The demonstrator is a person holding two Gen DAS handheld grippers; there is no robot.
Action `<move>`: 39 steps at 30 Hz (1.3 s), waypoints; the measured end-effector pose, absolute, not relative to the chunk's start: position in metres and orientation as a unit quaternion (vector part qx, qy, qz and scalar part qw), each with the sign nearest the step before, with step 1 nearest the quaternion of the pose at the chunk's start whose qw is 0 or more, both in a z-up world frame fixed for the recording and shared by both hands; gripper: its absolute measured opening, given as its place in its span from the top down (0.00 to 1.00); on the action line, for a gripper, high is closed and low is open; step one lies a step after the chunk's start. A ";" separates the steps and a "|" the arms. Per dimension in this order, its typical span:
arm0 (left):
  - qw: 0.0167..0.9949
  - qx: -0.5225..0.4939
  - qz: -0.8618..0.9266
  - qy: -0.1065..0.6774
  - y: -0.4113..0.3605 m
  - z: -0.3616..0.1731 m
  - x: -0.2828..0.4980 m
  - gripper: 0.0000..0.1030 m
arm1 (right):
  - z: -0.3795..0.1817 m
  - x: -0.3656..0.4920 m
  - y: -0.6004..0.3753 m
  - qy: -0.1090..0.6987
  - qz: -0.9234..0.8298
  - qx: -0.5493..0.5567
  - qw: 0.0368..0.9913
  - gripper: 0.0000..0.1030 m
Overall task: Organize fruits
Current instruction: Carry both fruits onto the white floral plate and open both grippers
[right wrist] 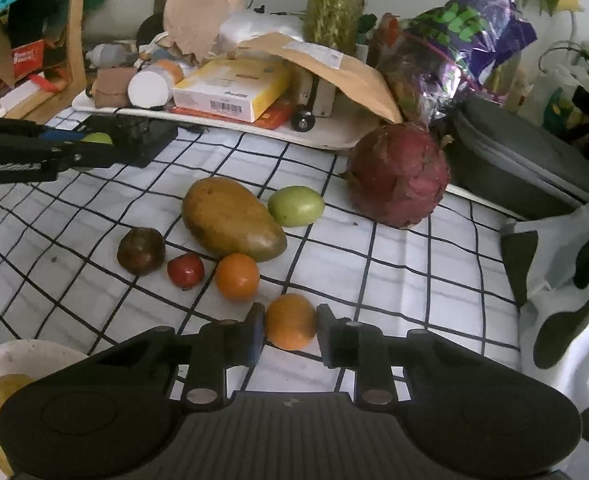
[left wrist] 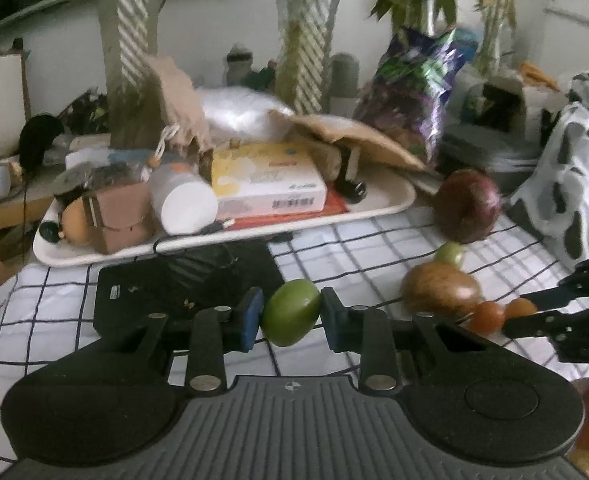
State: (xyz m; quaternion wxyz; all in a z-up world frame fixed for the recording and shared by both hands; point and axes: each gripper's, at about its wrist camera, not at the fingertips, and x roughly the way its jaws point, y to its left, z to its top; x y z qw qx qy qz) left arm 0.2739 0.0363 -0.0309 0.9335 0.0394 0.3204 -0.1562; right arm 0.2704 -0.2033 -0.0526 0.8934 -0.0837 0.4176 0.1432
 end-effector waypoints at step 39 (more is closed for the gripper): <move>0.922 0.065 -0.242 0.296 0.000 0.003 0.099 0.73 | 0.012 0.119 -0.217 0.359 0.167 0.009 0.918 0.73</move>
